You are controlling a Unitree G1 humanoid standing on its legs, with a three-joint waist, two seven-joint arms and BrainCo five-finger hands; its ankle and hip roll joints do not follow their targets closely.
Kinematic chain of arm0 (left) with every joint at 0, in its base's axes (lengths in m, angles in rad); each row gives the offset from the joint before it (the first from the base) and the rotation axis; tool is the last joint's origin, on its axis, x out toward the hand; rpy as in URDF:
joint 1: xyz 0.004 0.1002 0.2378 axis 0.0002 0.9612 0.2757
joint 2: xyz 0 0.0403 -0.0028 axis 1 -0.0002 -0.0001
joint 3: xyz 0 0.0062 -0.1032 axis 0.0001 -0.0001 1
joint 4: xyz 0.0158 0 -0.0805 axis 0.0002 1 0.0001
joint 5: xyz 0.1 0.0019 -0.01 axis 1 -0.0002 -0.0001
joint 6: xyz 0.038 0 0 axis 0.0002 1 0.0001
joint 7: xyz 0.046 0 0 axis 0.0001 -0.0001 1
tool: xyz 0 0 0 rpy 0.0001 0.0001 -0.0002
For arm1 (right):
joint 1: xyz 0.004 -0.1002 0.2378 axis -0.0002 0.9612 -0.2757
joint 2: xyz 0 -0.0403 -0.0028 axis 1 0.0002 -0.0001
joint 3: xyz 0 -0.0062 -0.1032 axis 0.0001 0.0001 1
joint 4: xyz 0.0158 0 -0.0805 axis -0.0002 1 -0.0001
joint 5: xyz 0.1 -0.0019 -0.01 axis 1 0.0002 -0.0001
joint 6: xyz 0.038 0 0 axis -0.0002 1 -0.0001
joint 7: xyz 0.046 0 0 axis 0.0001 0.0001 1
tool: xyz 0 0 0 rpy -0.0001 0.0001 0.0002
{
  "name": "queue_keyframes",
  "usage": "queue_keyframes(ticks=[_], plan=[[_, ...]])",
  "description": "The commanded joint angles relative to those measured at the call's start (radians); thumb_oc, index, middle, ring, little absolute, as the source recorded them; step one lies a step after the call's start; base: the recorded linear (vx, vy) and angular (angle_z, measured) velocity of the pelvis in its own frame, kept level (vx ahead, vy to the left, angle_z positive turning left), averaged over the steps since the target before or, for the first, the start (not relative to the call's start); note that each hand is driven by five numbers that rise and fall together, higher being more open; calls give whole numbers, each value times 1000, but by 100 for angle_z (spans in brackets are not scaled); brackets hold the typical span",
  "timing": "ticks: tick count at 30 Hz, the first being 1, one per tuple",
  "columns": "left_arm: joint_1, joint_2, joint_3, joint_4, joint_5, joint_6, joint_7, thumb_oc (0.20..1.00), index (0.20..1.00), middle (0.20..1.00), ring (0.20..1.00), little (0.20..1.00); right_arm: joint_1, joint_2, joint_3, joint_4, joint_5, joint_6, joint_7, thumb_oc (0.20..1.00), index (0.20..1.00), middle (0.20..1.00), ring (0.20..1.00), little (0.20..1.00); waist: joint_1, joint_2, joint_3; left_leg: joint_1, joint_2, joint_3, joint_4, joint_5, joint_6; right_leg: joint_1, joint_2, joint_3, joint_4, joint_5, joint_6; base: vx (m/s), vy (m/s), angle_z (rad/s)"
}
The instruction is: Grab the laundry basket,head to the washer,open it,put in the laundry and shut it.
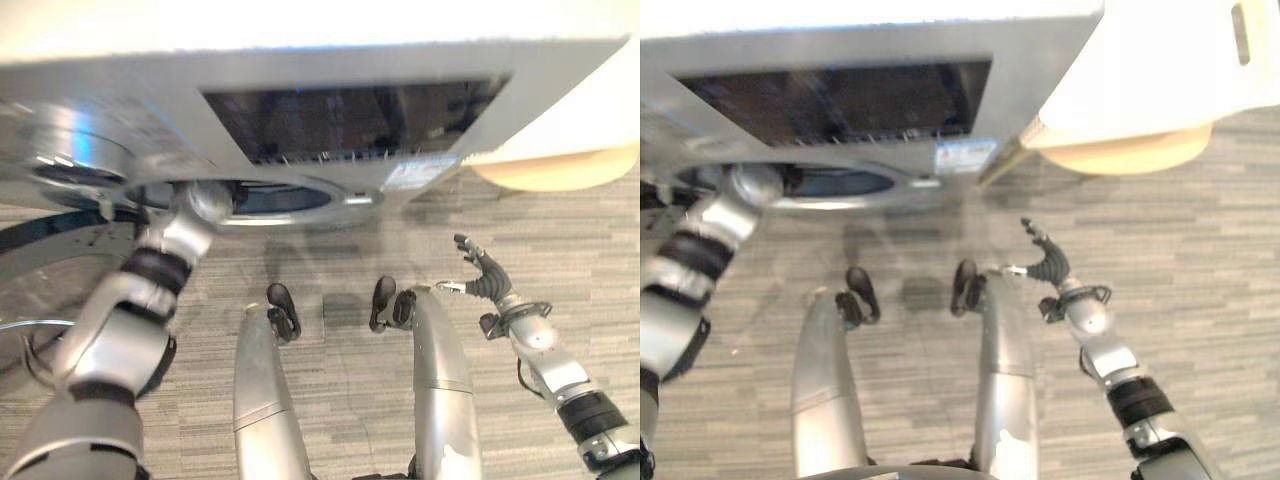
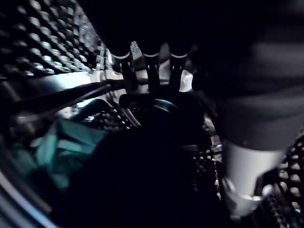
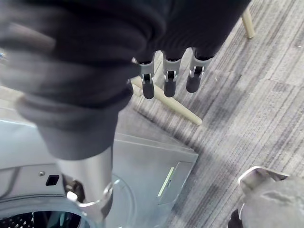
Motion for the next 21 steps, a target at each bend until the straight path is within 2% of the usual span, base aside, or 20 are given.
queue_keyframes(ticks=[1, 5, 6, 8, 9, 10, 12, 13, 14, 18, 21], plan=[[74, -38, 104, -42, -24, -65, 59, 1000, 1000, 1000, 1000, 1000, 54, 33, 12, 3, -46, -18, -34, 1000, 1000, 1000, 1000, 1000, -4, 1, -48, 103, 20, 0, -63, -48, -1, 105, -6, 31, -195, 33, 94, -40, 68, 31], [399, -172, 234, -135, -132, -104, 14, 1000, 1000, 1000, 1000, 1000, 91, 81, -11, 125, -84, 12, -50, 1000, 1000, 1000, 1000, 1000, 28, -9, -46, 344, -32, 35, -291, 11, -7, 328, 2, -4, -387, 111, 124, 29, 86, 21], [532, -208, 272, -170, -149, -118, -7, 1000, 1000, 1000, 1000, 1000, 112, 91, -36, 168, -91, 20, -51, 1000, 1000, 1000, 1000, 1000, 44, -13, -45, 467, -54, 48, -412, 42, -12, 445, 5, -12, -488, 149, 139, 71, 71, 14], [596, -227, 289, -180, -152, -115, -19, 1000, 1000, 1000, 1000, 1000, 124, 100, -46, 191, -98, 24, -48, 1000, 1000, 1000, 1000, 1000, 50, -14, -49, 529, -65, 57, -467, 55, -13, 509, 7, -19, -541, 166, 146, 120, 85, 10], [710, -268, 322, -158, -168, -115, -41, 1000, 1000, 1000, 1000, 1000, 149, 114, -65, 237, -110, 33, -50, 1000, 1000, 1000, 1000, 1000, 65, -15, -55, 661, -92, 70, -586, 87, -17, 635, 10, -34, -647, 207, 165, 144, 86, 8], [712, -268, 322, -159, -168, -115, -41, 1000, 1000, 1000, 1000, 1000, 150, 114, -64, 237, -110, 33, -50, 1000, 1000, 1000, 1000, 1000, 65, -15, -50, 673, -93, 71, -595, 90, -17, 645, 10, -35, -653, 209, 165, 170, 88, 7], [791, -293, 342, -130, -168, -106, -67, 1000, 1000, 1000, 1000, 1000, 172, 125, -83, 275, -121, 41, -42, 1000, 1000, 1000, 1000, 1000, 70, -10, -66, 784, -111, 81, -689, 113, -17, 749, 13, -43, -737, 234, 178, 149, 96, 1], [845, -312, 347, -81, -147, -97, -86, 1000, 1000, 1000, 1000, 1000, 188, 140, -101, 318, -129, 47, -38, 1000, 1000, 1000, 1000, 1000, 68, -8, -90, 868, -127, 101, -775, 153, -10, 828, 13, -58, -819, 277, 183, 108, 99, -2], [846, -312, 347, -81, -147, -97, -86, 1000, 1000, 1000, 1000, 1000, 188, 140, -101, 318, -129, 47, -38, 1000, 1000, 1000, 1000, 1000, 68, -8, -88, 871, -127, 101, -778, 154, -10, 831, 14, -58, -821, 278, 183, 118, 96, -2], [914, -325, 355, -7, -94, -81, -121, 1000, 1000, 1000, 1000, 1000, 222, 167, -119, 381, -141, 55, -21, 1000, 1000, 1000, 1000, 1000, 59, -6, -147, 1023, -163, 123, -896, 166, -10, 970, 28, -56, -943, 306, 208, 164, 85, -8], [937, -330, 350, 10, -55, -79, -125, 1000, 1000, 1000, 1000, 1000, 230, 170, -116, 409, -160, 64, -22, 1000, 1000, 1000, 1000, 1000, 57, -1, -166, 1100, -181, 148, -964, 170, -1, 1005, 32, -38, -978, 332, 232, 73, 119, -12]])
